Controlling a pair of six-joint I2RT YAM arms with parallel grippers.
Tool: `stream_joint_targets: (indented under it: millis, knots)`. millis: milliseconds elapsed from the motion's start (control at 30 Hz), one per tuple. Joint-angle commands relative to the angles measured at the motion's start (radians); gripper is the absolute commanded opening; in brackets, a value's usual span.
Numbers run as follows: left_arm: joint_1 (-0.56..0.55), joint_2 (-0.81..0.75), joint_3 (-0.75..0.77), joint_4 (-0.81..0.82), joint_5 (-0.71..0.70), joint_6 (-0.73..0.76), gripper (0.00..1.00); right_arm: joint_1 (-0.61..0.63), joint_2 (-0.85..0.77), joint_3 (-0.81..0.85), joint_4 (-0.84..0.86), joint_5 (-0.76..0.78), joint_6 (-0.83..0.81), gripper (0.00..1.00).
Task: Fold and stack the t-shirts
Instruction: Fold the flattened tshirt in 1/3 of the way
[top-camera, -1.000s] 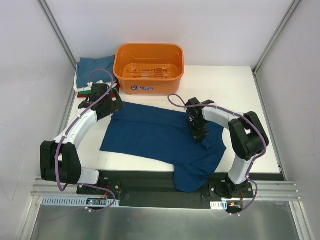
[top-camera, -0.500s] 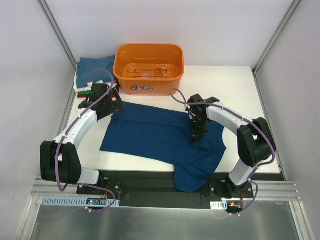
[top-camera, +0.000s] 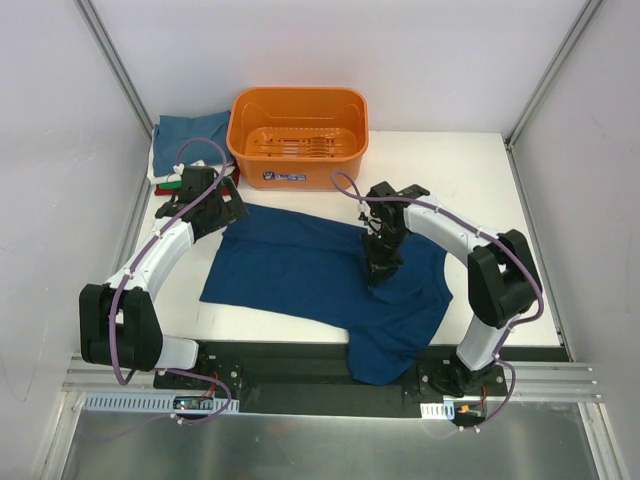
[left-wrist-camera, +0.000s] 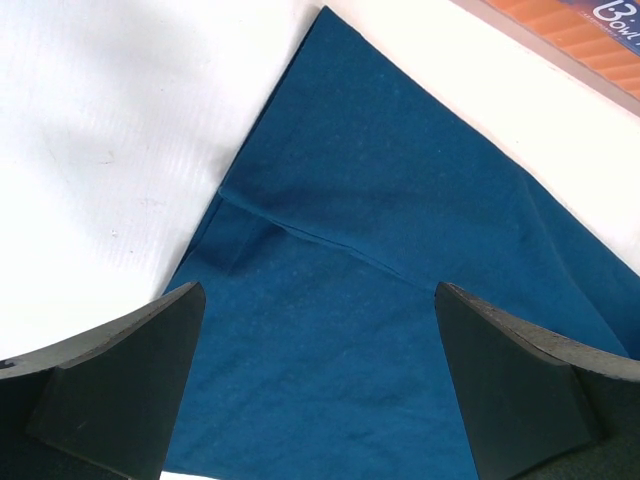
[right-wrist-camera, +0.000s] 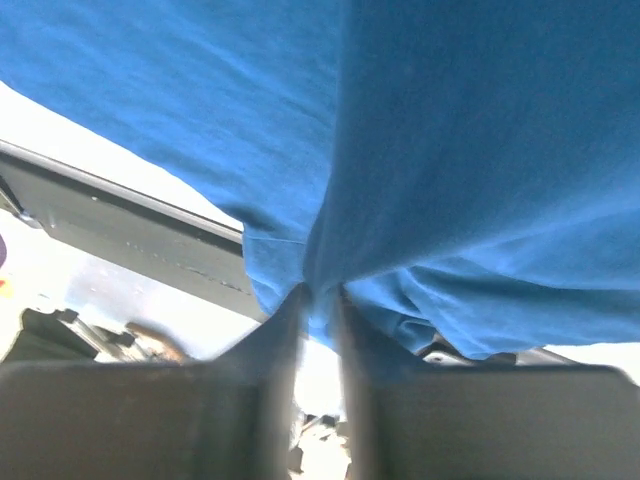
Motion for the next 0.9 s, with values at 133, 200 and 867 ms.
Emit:
stream_joint_targets:
  millis: [133, 200, 867]
  knots:
    - [0.008, -0.020, 0.035, -0.016, 0.006, 0.021, 0.99, -0.013, -0.037, 0.053, -0.079, 0.120, 0.045, 0.72]
    - [0.008, -0.009, 0.048, -0.016, 0.028, 0.023, 0.99, -0.057, -0.095, 0.041, -0.078, 0.150, 0.053, 0.76]
    - [0.006, 0.362, 0.209, 0.124, 0.251, -0.029, 0.99, -0.482, -0.011, -0.128, 0.177, 0.226, 0.125, 0.42]
